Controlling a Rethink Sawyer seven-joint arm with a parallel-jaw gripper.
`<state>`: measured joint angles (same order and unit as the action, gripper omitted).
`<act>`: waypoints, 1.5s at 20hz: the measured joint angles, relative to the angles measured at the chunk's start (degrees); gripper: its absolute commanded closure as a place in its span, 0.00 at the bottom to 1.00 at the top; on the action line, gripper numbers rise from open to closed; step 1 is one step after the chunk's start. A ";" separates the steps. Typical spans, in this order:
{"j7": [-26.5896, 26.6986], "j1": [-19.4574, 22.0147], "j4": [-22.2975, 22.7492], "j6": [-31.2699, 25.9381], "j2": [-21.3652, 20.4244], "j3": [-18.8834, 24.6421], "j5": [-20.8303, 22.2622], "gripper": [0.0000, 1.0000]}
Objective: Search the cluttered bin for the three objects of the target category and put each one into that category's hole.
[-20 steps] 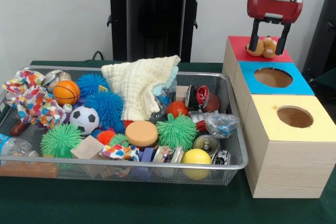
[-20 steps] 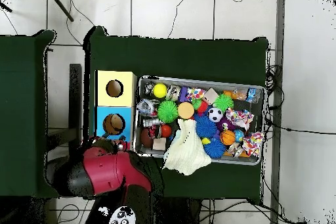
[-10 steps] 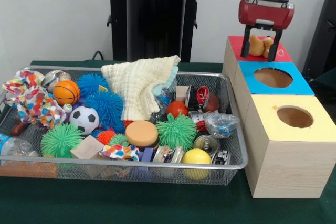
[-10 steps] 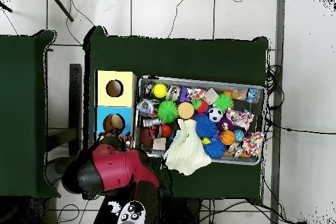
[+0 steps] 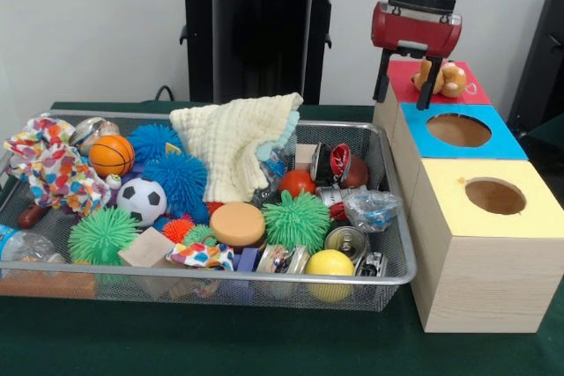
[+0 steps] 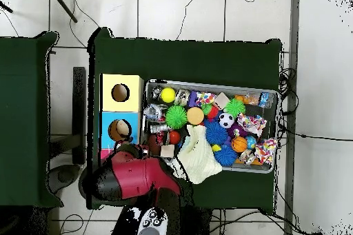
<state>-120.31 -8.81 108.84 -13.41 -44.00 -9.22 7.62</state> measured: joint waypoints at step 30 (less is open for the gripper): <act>0.00 0.54 4.51 -0.04 -2.25 4.27 0.19 0.00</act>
<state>-120.31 -8.27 113.35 -13.45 -46.25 -4.95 7.82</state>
